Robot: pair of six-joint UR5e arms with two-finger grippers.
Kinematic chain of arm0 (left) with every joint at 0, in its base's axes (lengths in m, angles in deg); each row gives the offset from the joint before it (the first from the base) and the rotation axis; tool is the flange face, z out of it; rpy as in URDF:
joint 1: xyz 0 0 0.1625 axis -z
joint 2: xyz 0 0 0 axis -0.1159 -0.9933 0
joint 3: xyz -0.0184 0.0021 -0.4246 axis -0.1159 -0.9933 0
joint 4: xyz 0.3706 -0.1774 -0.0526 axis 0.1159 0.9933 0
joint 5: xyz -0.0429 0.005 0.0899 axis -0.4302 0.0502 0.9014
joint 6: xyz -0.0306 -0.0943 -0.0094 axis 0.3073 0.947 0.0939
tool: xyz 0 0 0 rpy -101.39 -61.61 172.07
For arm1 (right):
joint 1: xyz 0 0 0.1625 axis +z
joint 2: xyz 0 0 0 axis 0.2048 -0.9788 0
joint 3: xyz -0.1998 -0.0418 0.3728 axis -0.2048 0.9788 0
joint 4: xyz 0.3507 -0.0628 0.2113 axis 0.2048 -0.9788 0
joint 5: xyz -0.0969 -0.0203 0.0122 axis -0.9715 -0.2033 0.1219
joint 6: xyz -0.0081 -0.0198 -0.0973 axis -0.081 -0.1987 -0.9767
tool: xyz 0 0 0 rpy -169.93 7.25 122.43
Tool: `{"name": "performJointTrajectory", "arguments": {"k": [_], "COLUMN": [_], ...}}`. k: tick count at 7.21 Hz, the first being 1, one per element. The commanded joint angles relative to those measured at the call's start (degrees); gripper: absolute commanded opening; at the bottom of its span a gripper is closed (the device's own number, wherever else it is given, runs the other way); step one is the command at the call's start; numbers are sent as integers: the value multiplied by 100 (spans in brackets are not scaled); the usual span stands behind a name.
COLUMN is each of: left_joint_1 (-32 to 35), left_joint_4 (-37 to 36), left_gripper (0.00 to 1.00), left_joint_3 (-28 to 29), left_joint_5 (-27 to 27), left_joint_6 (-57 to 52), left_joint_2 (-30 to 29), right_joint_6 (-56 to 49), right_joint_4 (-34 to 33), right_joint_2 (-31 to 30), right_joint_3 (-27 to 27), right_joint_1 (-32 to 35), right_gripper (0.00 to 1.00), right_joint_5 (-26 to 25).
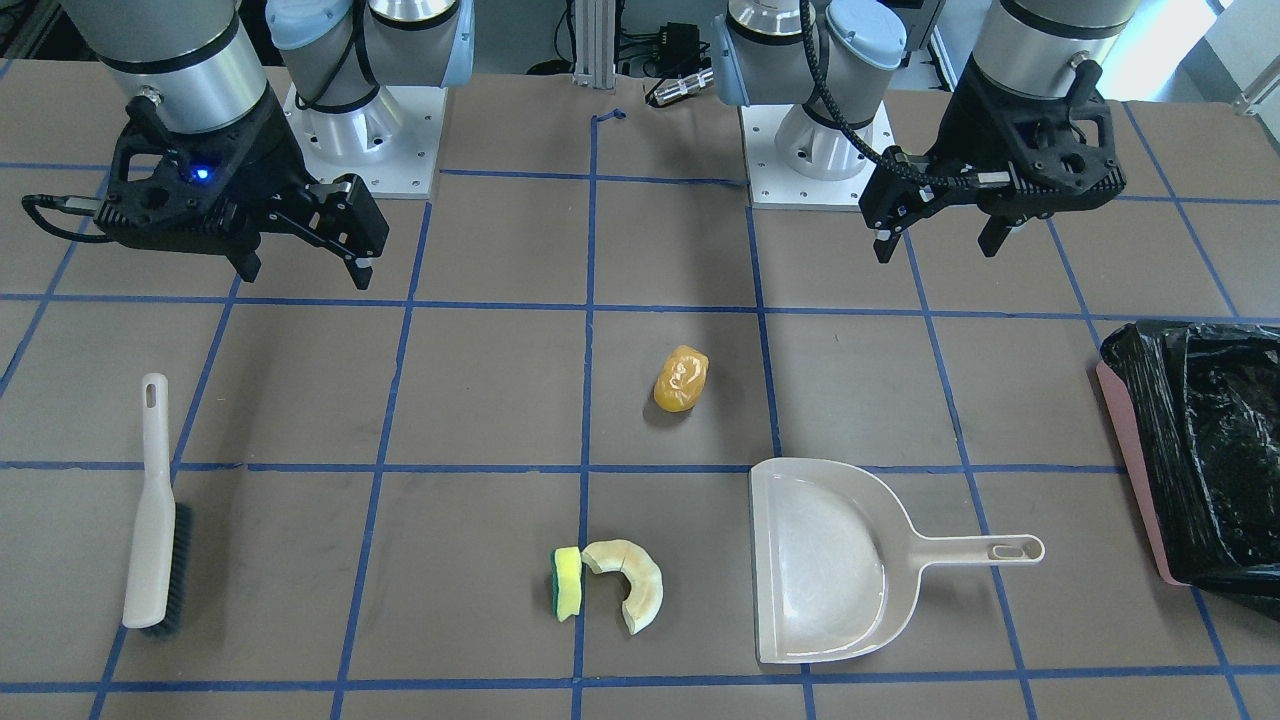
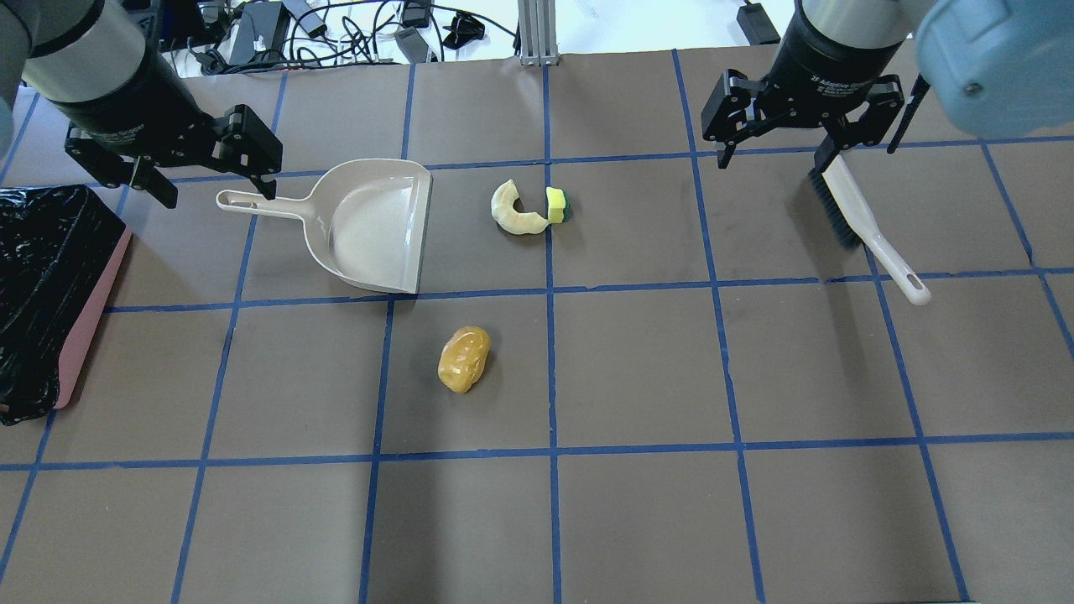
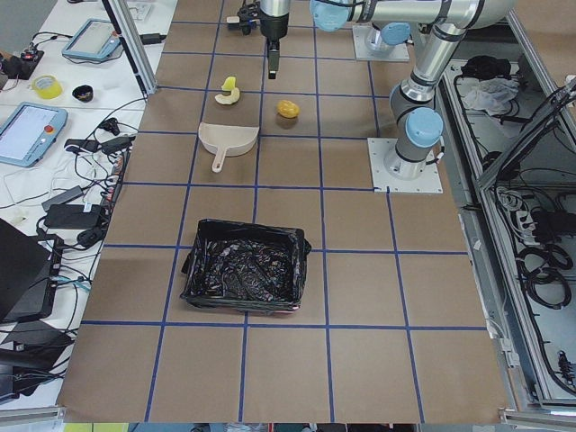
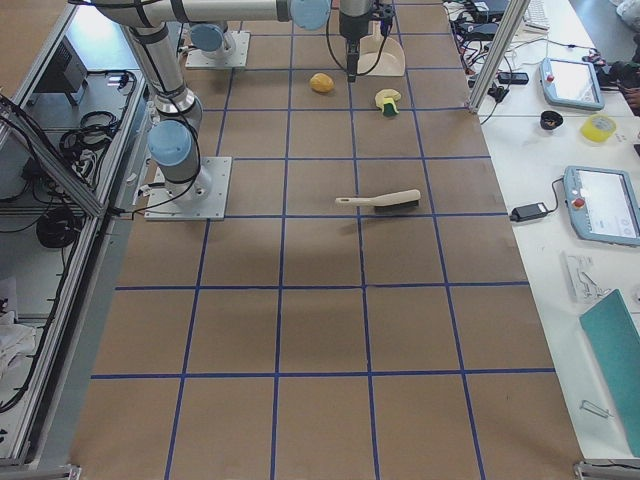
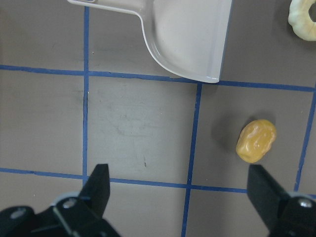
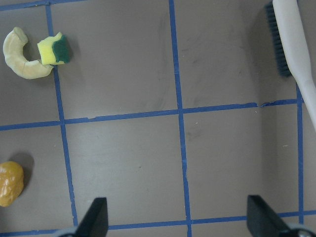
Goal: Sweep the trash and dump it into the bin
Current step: 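Lower the left gripper toward the white dustpan handle while the right gripper approaches the brush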
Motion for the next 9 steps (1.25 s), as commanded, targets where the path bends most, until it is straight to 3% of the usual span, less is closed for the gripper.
{"name": "performJointTrajectory", "arguments": {"k": [1, 4, 7, 9], "left_joint_1": [-5, -180, -787, -1007], "left_joint_4": [-4, -13, -13, -318], "left_gripper": [100, 100, 100, 100], "left_joint_3": [4, 13, -13, -214], "left_joint_5": [-3, 57, 76, 295], "left_joint_6": [1, 428, 607, 1662], "left_joint_2": [-11, -55, -116, -256], "right_joint_6": [5, -4, -30, -39], "right_joint_4": [-12, 14, 23, -30], "right_joint_2": [4, -13, -5, 13], "right_joint_3": [0, 0, -9, -78], "right_joint_1": [-9, -18, -35, -44], "right_gripper": [100, 100, 100, 100], "right_joint_5": [-3, -12, -20, -20]}}
